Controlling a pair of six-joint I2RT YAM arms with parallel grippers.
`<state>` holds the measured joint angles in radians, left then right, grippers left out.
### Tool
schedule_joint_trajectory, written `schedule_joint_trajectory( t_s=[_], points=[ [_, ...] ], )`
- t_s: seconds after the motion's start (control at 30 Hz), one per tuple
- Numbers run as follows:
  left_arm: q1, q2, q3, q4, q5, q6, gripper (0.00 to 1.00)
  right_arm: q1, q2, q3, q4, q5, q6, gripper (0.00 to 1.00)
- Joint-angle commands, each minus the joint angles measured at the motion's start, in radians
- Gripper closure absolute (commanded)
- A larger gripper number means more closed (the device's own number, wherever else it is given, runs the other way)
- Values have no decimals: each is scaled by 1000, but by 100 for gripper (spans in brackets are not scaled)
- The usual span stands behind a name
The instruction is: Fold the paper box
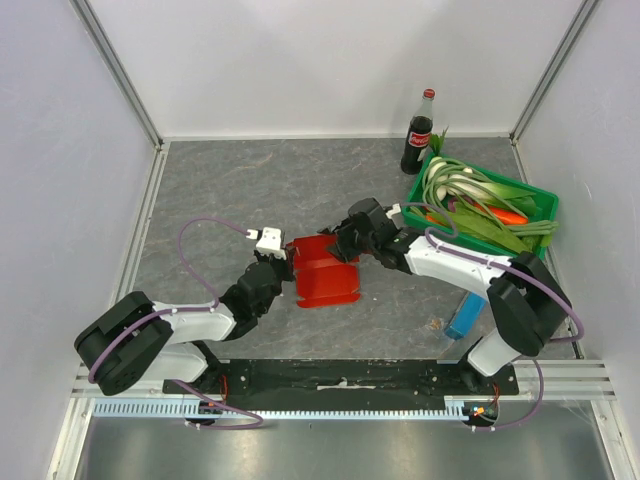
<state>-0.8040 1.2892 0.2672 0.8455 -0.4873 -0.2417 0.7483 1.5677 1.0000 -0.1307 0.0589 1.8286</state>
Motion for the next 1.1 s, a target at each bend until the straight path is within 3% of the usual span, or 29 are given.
schedule_joint_trajectory(
  t_s=[0.0, 0.2, 0.63, 1.07],
  points=[
    [-11, -22, -14, 69, -56, 64, 98, -12, 37, 42, 49, 19, 86, 51],
    [-14, -30, -19, 76, -62, 82, 98, -23, 60, 48, 68, 15, 110, 63],
    [-46, 1, -14, 112, -106, 131, 98, -21, 86, 75, 31, 13, 103, 66],
    [-61, 36, -14, 148, -123, 150, 98, -21, 106, 68, 46, 7, 103, 79]
  ],
)
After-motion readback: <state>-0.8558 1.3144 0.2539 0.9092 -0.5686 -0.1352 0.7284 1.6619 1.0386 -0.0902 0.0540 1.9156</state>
